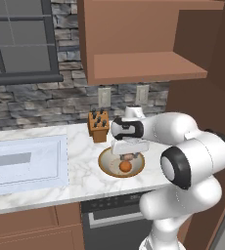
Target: Pick the tangerines from the cabinet and place them in one bowl. Pick the pear from the sink and place it in the other bowl.
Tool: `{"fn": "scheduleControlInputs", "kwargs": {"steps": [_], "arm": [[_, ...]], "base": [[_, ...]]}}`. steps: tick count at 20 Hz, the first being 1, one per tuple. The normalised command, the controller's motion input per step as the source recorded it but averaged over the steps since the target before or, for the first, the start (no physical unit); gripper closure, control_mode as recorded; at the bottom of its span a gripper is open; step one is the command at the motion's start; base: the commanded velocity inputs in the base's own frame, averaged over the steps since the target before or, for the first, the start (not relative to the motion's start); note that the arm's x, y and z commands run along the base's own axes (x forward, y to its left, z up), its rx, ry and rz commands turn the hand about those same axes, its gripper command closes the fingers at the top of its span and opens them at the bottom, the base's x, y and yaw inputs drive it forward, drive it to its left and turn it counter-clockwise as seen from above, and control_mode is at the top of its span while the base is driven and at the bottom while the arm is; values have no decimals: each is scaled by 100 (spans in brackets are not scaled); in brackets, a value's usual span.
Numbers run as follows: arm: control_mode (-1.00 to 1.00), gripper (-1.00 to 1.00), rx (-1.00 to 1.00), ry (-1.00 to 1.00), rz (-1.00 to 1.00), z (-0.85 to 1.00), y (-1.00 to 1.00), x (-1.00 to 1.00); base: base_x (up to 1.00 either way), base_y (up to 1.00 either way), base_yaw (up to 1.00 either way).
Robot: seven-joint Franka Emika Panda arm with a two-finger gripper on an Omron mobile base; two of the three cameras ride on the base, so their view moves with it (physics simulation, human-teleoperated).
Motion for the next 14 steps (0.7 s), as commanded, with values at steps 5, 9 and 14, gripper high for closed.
{"fn": "scheduleControlInputs", "kwargs": {"steps": [5,9,14], "arm": [[-100,-100,0,0,0,0,0,0],[-100,-100,0,0,0,0,0,0],[-100,-100,0,0,0,0,0,-1]], "base": [[0,0,0],[0,0,0],[0,0,0]]}}
